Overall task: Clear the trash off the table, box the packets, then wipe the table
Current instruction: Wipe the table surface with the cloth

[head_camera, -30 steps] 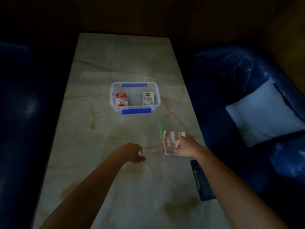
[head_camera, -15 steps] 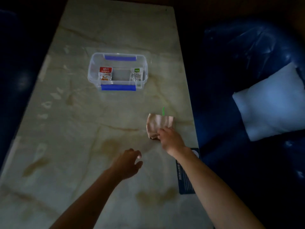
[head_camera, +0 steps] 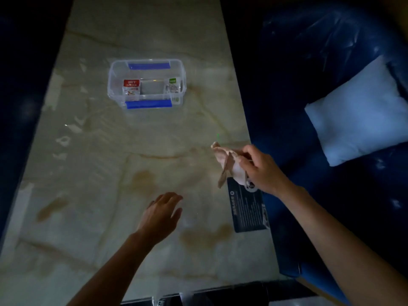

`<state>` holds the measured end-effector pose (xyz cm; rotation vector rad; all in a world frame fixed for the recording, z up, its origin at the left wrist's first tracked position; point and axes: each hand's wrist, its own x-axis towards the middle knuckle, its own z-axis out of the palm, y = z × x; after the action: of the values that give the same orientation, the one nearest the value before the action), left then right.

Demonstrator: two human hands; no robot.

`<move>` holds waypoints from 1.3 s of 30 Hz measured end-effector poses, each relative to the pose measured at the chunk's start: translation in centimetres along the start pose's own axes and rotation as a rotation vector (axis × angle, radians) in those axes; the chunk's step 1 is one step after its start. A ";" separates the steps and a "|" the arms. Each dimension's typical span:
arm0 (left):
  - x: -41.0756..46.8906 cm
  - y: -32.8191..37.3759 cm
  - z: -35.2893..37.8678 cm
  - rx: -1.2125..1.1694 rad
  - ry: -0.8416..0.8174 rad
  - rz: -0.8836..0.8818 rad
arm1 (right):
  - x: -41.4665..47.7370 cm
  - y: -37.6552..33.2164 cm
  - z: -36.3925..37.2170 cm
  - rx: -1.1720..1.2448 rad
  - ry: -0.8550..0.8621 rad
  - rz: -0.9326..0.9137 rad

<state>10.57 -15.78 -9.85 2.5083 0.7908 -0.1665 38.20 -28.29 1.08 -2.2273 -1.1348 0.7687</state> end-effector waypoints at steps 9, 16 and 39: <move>-4.6 -1.9 0.3 0.033 0.001 -0.021 | -7.2 -0.8 -2.8 -0.106 -0.029 0.008; -8.5 -3.2 0.7 0.037 -0.014 -0.004 | -13.1 -0.6 -4.3 -0.105 0.092 0.007; -12.1 -5.5 5.4 0.294 -0.040 -0.079 | -10.2 5.4 16.5 -0.446 0.200 0.161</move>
<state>-2.35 -20.75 -13.76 2.7380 0.9064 -0.3843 24.87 -36.50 -11.60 -2.7190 -1.1202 0.3607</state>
